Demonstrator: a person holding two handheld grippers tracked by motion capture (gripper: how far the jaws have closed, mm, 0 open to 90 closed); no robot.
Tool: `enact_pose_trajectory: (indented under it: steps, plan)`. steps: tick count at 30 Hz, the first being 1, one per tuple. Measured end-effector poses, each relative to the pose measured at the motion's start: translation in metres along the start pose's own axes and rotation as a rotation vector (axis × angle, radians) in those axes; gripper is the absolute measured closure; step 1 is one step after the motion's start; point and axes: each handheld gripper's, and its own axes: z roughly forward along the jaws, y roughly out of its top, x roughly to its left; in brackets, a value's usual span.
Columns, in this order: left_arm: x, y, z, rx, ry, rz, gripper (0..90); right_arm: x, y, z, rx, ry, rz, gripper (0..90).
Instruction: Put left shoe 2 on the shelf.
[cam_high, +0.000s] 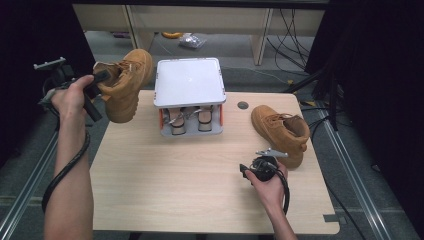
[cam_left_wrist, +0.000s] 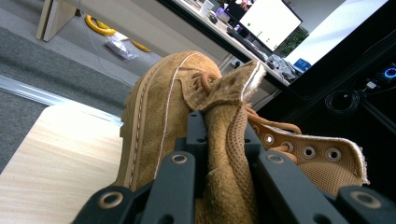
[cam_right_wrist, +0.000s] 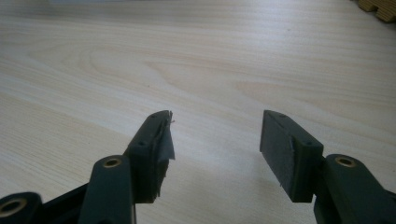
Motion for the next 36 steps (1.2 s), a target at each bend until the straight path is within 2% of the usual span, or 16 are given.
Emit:
enact_pose_trajectory:
  steps: [2, 3, 4, 7, 9, 11, 20, 21, 26, 29, 33, 35, 36]
  plan:
    - [-0.001, 0.0, 0.001, 0.001, -0.002, -0.002, 81.0, 0.0, 0.0, 0.0, -0.002, 0.002, -0.005, 44.1]
    - [-0.001, 0.001, 0.002, 0.0, -0.004, 0.001, 80.9, 0.001, 0.0, 0.0, 0.002, 0.004, 0.008, 44.1]
    - [-0.002, 0.001, 0.002, 0.005, -0.007, 0.005, 80.9, -0.002, 0.0, 0.001, -0.007, 0.0, -0.031, 44.0]
    - [-0.005, 0.001, 0.005, 0.003, -0.01, -0.009, 80.9, -0.002, 0.0, 0.001, -0.013, 0.012, -0.037, 44.1]
    - [-0.007, 0.001, 0.007, 0.004, -0.012, -0.007, 80.9, -0.002, 0.0, 0.001, -0.004, 0.0, -0.023, 44.1]
    - [-0.008, 0.001, 0.009, 0.007, -0.015, -0.008, 80.9, -0.002, 0.0, 0.001, -0.005, 0.005, -0.033, 44.0]
    - [-0.017, 0.002, 0.019, 0.024, -0.035, -0.005, 80.8, -0.002, 0.0, 0.001, -0.01, 0.005, -0.025, 44.1]
    - [-0.019, 0.002, 0.02, 0.022, -0.035, -0.014, 80.8, 0.0, -0.001, 0.0, -0.002, 0.0, -0.005, 44.1]
    - [-0.023, 0.002, 0.026, 0.028, -0.042, -0.021, 80.7, -0.001, -0.001, 0.0, -0.006, 0.007, -0.012, 44.0]
    - [-0.025, 0.002, 0.029, 0.035, -0.044, -0.018, 80.7, 0.001, -0.001, -0.001, 0.0, 0.0, 0.009, 44.1]
    - [-0.03, 0.001, 0.035, 0.042, -0.047, -0.011, 80.7, -0.001, -0.001, -0.001, -0.006, -0.002, -0.018, 44.1]
    - [-0.031, 0.001, 0.037, 0.042, -0.046, -0.006, 80.7, 0.001, -0.001, -0.002, -0.003, -0.003, 0.01, 44.1]
    - [-0.033, 0.0, 0.039, 0.041, -0.046, -0.012, 80.7, 0.0, 0.0, -0.002, -0.003, -0.006, 0.001, 44.1]
